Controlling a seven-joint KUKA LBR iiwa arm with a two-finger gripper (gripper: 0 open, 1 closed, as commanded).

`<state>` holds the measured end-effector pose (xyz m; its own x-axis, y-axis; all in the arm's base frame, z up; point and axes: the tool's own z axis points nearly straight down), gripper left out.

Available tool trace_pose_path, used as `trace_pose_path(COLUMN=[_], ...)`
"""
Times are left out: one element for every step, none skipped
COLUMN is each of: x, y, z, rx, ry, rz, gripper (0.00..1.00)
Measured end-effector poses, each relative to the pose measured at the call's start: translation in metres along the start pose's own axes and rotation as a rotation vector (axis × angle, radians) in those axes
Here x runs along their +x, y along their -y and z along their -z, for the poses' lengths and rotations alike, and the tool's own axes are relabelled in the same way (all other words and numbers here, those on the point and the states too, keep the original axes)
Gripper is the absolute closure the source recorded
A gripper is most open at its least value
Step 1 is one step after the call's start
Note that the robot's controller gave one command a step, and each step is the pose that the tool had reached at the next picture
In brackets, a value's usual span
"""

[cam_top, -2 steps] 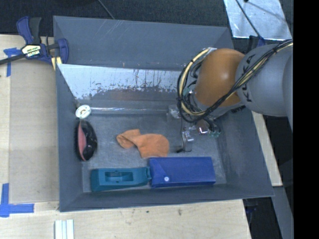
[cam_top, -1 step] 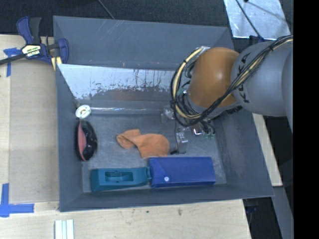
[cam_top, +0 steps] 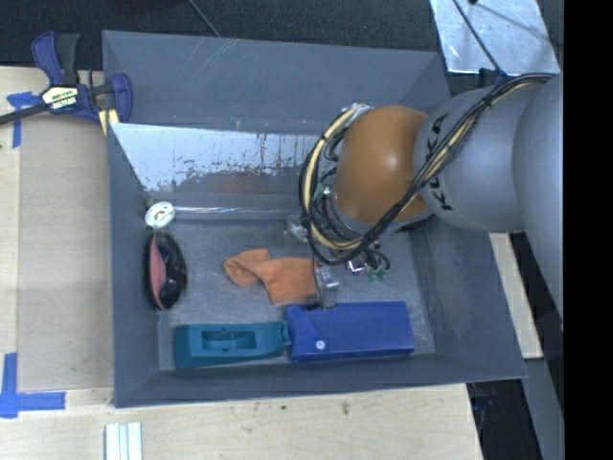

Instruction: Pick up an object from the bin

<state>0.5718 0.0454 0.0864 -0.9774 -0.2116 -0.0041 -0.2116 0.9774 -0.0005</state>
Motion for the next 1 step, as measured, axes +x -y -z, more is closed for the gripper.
trace_pose_path(x=[-0.0159], y=[-0.0180], z=[-0.0150], rx=[0.000], ry=[0.004], rz=[0.010], gripper=[1.00])
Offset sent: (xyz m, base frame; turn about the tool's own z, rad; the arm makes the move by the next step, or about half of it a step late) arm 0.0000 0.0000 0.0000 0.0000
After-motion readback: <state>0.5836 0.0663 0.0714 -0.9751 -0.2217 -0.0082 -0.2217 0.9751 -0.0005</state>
